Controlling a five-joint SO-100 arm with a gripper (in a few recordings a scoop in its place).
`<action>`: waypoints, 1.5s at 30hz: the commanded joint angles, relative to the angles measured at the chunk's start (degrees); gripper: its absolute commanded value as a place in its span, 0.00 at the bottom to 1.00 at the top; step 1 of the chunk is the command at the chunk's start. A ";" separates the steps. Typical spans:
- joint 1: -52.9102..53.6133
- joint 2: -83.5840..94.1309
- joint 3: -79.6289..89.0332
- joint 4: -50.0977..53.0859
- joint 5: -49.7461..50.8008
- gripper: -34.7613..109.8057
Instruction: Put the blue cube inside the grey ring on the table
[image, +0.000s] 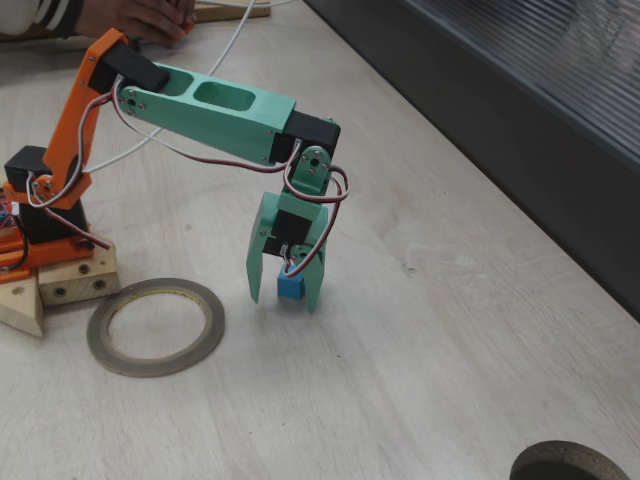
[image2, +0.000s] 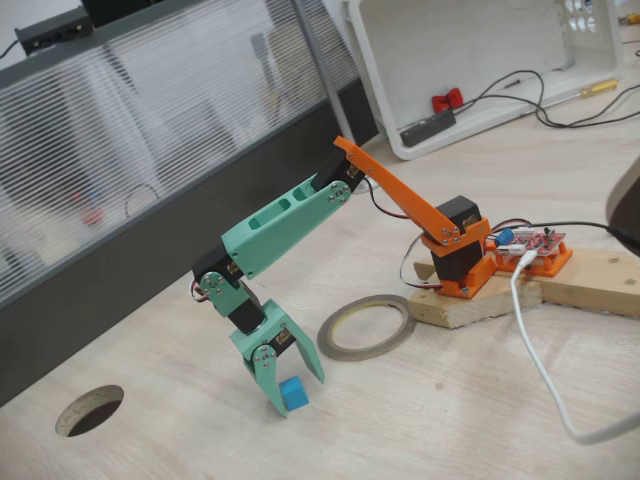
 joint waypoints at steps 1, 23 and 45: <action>0.35 1.14 -0.88 0.53 0.35 0.56; 0.35 1.93 -1.23 0.18 0.35 0.32; 0.35 1.76 -1.14 0.35 0.53 0.26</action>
